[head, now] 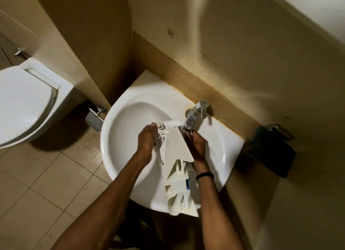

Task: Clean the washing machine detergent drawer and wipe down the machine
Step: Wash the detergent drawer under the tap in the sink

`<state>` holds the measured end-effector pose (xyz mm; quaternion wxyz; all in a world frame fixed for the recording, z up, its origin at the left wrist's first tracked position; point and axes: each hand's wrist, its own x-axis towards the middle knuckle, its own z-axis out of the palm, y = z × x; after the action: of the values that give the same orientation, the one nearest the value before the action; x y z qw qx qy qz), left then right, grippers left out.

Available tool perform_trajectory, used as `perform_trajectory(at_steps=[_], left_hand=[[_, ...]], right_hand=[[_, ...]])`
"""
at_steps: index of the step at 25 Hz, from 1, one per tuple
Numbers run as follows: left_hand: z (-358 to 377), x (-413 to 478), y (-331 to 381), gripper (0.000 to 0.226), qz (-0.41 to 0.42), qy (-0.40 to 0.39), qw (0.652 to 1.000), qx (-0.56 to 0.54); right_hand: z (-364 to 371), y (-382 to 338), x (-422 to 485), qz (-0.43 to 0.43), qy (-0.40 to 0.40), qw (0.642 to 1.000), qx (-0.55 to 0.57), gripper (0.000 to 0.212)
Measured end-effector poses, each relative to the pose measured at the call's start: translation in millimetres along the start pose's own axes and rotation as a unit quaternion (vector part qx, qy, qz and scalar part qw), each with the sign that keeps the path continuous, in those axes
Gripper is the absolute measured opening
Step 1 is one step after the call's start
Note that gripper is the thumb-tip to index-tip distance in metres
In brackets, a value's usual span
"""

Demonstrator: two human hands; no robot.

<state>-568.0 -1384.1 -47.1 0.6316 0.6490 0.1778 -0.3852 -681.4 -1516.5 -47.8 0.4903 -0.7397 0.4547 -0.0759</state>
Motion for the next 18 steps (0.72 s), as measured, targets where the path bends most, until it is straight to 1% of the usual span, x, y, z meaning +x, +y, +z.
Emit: perform_trajectory(at_steps=[1,2,3,4,5,6,8,10,11,12,13,15,17,18], left_hand=[[-1,5,9,0.03,0.053,-0.003,0.998,0.037],[0,10,19,0.032,0.105,-0.032,0.989,0.103],[6,10,31,0.037,0.136,-0.073,0.969,0.193],[12,11,40,0.044,0.141,-0.124,0.944,0.273],[19,14,45,0.048,0.13,-0.17,0.925,0.314],[24,20,45,0.046,0.111,-0.211,0.921,0.308],[26,30,43,0.032,0.104,-0.251,0.936,0.224],[14,33,49,0.026,0.136,-0.237,0.942,0.197],[8,33,51,0.024,0.142,-0.228,0.944,0.192],[4,33,52,0.021,0.139,-0.236,0.941,0.198],[3,31,55,0.018,0.139,-0.246,0.935,0.215],[8,25,53,0.02,0.134,-0.28,0.918,0.245],[10,23,55,0.032,0.157,-0.26,0.921,0.243],[7,24,59,0.036,0.166,-0.239,0.927,0.237]], right_hand=[[-4,-5,3,-0.002,-0.01,1.0,-0.002,0.035],[-8,-10,7,0.0,-0.022,1.0,-0.009,0.032],[-10,-17,9,0.003,-0.031,0.999,-0.028,0.027],[-12,-24,11,-0.009,-0.034,0.998,-0.054,0.026],[-11,-32,12,-0.03,-0.036,0.996,-0.082,0.026],[-10,-39,13,-0.045,-0.038,0.993,-0.102,0.027],[-17,-41,15,-0.052,-0.056,0.988,-0.134,0.03],[-37,-24,16,-0.06,-0.119,0.969,-0.207,0.05],[-48,-16,12,-0.049,-0.142,0.961,-0.231,0.056],[-54,-10,9,-0.036,-0.151,0.96,-0.234,0.056],[-52,-10,10,-0.033,-0.155,0.961,-0.228,0.051],[-37,-27,17,-0.049,-0.148,0.965,-0.21,0.038],[-32,-31,25,-0.057,-0.139,0.966,-0.21,0.036],[-40,-26,27,-0.051,-0.156,0.963,-0.216,0.041]])
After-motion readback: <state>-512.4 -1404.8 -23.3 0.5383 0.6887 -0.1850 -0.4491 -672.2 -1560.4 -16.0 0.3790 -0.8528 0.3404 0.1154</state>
